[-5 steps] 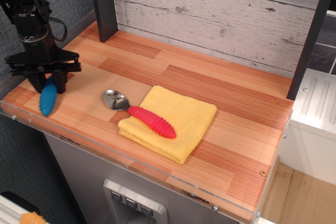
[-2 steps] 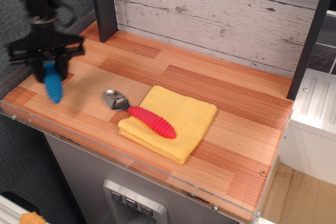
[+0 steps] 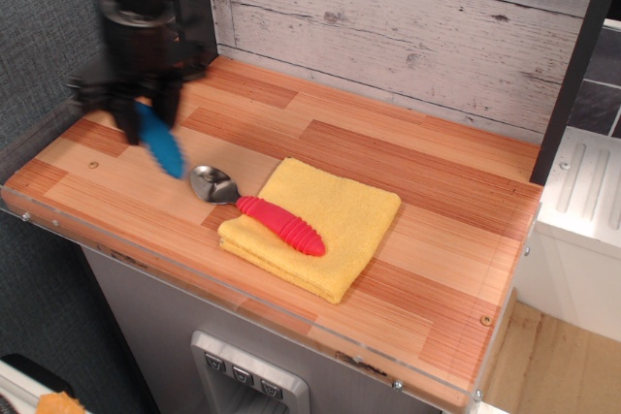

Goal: Move the blue utensil to the center back of the table against the brick wall

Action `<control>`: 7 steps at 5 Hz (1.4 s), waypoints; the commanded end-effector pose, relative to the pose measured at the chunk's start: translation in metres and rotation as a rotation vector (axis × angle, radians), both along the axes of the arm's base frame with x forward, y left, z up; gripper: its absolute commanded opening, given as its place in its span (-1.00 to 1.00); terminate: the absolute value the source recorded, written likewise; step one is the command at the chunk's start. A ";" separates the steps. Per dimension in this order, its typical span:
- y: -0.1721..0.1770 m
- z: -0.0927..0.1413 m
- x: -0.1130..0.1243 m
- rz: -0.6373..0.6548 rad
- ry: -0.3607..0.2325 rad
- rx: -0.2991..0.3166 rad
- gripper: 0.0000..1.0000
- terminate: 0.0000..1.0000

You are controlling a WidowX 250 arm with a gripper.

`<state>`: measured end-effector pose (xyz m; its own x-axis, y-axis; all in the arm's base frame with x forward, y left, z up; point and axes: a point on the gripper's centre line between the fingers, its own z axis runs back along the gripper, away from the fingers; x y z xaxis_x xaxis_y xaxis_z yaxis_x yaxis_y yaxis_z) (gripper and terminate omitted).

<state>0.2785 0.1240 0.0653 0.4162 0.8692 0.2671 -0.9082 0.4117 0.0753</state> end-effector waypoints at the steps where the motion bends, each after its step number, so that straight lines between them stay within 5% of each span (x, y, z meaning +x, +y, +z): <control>1: -0.038 0.019 0.047 0.112 -0.135 -0.046 -1.00 -1.00; 2: -0.045 0.017 0.063 0.267 -0.234 -0.082 -1.00 -1.00; 3: -0.045 0.010 0.081 0.365 -0.273 -0.150 -1.00 -1.00; 5: -0.037 -0.002 0.108 0.535 -0.306 -0.098 -1.00 -1.00; 7: -0.028 -0.012 0.127 0.533 -0.311 -0.140 -1.00 -1.00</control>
<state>0.3960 0.0880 0.0291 -0.1529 0.9736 0.1696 -0.9731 -0.1184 -0.1977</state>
